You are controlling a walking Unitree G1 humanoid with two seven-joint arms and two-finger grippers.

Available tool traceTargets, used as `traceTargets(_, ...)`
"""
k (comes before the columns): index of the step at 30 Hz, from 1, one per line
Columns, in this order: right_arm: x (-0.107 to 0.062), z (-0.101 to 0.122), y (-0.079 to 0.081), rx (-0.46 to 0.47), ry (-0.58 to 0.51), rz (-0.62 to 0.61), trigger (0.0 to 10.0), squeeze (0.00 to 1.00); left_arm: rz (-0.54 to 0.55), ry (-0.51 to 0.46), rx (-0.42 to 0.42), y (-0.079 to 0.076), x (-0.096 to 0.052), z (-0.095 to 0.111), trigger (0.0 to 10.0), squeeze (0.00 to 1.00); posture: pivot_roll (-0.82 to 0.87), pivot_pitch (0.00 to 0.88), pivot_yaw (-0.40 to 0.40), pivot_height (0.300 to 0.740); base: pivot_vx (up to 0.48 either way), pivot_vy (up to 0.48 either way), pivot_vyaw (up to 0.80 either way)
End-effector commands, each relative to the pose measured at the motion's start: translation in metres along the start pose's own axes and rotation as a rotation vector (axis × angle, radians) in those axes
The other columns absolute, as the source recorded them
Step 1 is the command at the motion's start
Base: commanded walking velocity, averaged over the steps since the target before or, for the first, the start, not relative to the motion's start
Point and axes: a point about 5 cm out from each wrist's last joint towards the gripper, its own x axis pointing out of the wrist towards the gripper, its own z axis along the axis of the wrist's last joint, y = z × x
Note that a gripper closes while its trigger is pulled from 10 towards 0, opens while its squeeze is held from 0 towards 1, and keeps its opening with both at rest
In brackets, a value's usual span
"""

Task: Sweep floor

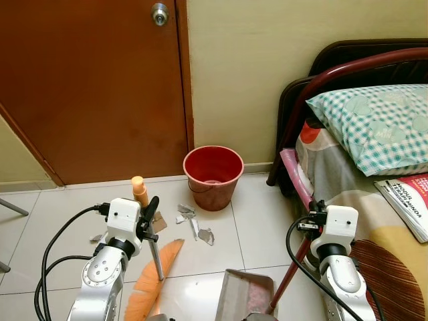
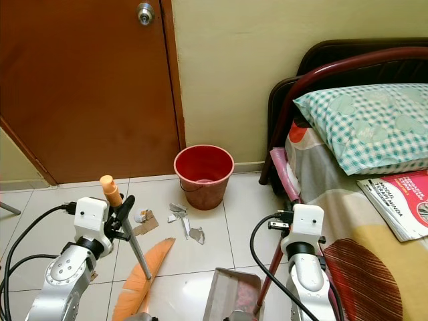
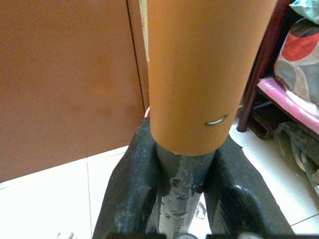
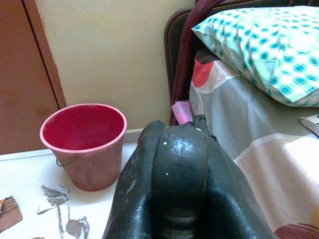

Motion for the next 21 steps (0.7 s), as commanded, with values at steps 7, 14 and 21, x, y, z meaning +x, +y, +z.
traceTargets(7,0.056,0.095,0.073,0.13,-0.172,0.24,10.0,0.0,0.088,-0.1,-0.237,-0.008,0.029,0.039,10.0,0.0,0.02,0.048,-0.002,0.74,0.0,0.0,0.0)
traceTargets(14,0.054,0.077,0.033,-0.032,-0.165,0.076,10.0,0.0,0.106,-0.217,-0.053,-0.006,0.024,0.063,10.0,0.0,-0.01,0.104,-0.006,0.74,0.0,0.0,0.0)
traceTargets(21,0.05,0.081,0.044,-0.086,-0.202,0.174,10.0,0.0,0.109,-0.23,-0.022,-0.005,0.025,0.068,10.0,0.0,0.0,0.125,-0.008,0.74,0.0,0.0,0.0)
